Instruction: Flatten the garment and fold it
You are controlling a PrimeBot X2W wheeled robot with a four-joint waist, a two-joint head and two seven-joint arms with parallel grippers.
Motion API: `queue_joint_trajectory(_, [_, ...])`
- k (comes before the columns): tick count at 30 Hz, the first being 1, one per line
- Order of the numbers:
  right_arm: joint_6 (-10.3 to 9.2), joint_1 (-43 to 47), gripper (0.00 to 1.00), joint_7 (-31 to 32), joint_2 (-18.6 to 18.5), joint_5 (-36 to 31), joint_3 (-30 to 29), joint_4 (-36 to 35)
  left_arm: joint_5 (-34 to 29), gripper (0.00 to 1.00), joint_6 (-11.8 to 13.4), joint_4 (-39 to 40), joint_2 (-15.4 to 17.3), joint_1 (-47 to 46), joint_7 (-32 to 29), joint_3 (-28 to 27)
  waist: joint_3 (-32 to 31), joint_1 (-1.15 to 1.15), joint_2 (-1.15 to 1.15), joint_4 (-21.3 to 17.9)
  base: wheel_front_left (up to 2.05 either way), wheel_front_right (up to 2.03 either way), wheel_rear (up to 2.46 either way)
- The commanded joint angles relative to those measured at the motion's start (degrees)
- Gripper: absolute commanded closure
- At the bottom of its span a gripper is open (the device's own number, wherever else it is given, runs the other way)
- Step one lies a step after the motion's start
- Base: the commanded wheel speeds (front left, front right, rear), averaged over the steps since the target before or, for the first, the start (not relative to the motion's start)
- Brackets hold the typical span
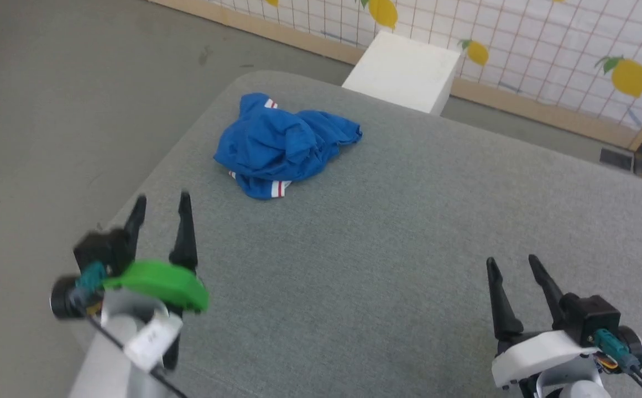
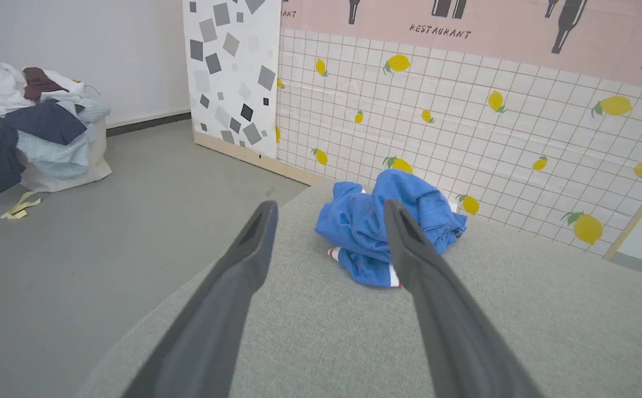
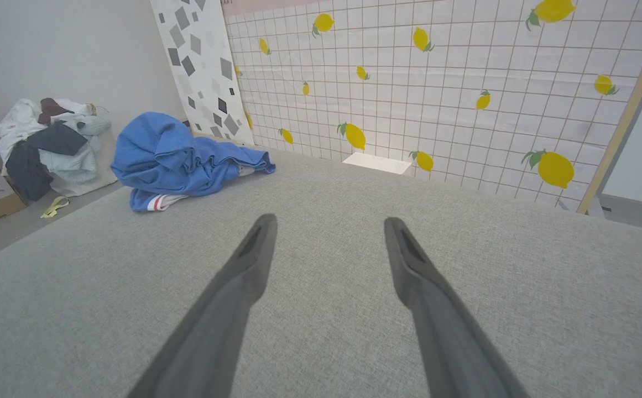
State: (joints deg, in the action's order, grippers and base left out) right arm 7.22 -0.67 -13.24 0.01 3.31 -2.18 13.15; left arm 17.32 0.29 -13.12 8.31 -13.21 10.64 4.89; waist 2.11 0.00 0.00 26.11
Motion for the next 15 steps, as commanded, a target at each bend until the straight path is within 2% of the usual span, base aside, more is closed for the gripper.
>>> queue_joint_trajectory(1, [0.26, -1.20, 0.00, 0.36, -0.01, -0.76, -0.14, -0.76, 0.85, 0.00, -0.77, -0.70, 0.78, -3.02, -0.83, -0.14, 2.05, 0.00, 0.00, -1.31, 0.00, 0.00, 0.00])
queue_joint_trajectory(8, [0.26, -2.71, 0.00, 2.12, -0.01, -3.01, -0.99, -3.71, 5.08, 0.00, -2.84, -4.84, 2.30, -14.69, -6.74, -1.95, 7.93, 0.00, 0.00, -4.25, 0.00, 0.00, 0.00])
queue_joint_trajectory(15, [0.26, -4.51, 0.00, 4.17, -0.02, -5.59, -2.10, -7.72, 11.05, 0.00, -4.68, -12.04, 4.62, -26.75, -16.81, -3.95, 15.59, 0.00, 0.00, -7.97, 0.00, 0.00, 0.00])
